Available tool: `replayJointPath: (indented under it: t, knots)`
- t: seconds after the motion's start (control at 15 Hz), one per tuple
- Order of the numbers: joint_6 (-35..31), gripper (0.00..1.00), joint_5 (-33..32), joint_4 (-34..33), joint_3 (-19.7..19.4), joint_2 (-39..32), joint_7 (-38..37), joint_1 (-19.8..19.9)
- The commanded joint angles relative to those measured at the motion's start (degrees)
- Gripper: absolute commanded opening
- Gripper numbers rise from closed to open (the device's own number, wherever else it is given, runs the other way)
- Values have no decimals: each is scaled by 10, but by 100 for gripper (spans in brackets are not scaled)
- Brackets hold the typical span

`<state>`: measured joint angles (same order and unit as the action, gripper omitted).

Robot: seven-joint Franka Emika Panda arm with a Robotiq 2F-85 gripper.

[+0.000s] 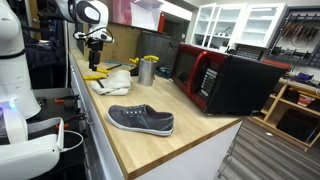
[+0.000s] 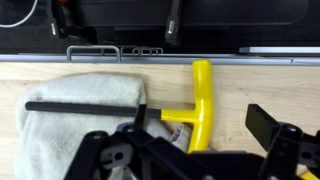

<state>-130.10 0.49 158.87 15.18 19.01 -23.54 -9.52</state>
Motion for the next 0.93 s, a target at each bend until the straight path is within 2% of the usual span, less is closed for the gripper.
replayJointPath:
  t: [0.0, 0.47, 0.87]
  knots:
    - [-19, 100, -28, 0, -6, -22, -2, 23]
    - [-76, 100, -42, -4, -12, -80, -1, 36]
    - [-97, 100, -41, -18, -25, -96, 1, 34]
